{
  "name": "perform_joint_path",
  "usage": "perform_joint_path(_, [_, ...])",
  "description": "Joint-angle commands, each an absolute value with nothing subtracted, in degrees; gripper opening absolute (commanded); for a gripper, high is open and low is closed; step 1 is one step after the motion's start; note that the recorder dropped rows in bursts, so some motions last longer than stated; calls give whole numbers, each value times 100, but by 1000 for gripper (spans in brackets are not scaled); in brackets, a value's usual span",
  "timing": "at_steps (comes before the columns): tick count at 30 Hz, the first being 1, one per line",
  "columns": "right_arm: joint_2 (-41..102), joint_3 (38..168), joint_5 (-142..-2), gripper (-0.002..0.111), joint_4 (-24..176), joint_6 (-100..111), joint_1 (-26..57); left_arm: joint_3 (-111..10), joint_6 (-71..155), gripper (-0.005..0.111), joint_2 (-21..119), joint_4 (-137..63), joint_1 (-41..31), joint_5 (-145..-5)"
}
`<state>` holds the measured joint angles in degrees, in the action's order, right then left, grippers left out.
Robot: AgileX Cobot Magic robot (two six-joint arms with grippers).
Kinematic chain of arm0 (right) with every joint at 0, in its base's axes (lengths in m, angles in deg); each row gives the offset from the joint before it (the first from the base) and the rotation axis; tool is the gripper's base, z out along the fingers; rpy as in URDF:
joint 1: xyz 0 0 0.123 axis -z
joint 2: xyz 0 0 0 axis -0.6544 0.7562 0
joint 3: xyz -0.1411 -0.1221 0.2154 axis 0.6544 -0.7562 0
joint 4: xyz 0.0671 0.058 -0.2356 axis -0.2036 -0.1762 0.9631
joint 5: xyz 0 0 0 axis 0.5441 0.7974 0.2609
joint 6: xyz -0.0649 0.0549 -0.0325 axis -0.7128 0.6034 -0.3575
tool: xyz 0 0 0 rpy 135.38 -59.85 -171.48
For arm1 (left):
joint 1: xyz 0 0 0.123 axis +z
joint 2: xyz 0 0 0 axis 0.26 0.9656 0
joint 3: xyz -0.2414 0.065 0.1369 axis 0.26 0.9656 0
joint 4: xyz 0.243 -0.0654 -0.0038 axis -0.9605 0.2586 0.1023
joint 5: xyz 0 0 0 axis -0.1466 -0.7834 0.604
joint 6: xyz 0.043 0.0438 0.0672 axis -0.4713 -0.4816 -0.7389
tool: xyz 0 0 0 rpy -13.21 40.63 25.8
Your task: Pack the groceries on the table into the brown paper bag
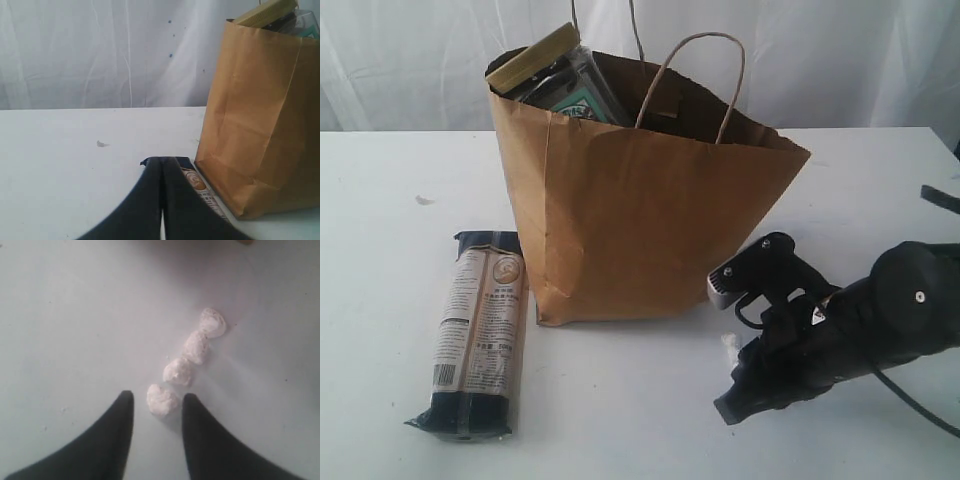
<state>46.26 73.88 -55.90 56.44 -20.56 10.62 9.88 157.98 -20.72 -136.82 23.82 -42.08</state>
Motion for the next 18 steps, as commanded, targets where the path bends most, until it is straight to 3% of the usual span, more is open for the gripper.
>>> perform_joint_path(1, [4906, 7402, -6008, 49, 5634, -2121, 1061, 1004, 15796, 0, -2091, -13734, 2386, -4177])
perform_joint_path(9, [5197, 7402, -6034, 44, 5622, -2121, 1061, 1004, 15796, 0, -2091, -13734, 2386, -4177])
perform_joint_path(14, [5258, 7402, -6013, 30, 5611, -2121, 1061, 1004, 15796, 0, -2091, -13734, 2386, -4177])
perform_joint_path(18, [5176, 7437, -5801, 11, 5611, -2121, 1061, 1004, 15796, 0, -2091, -13734, 2386, -4177])
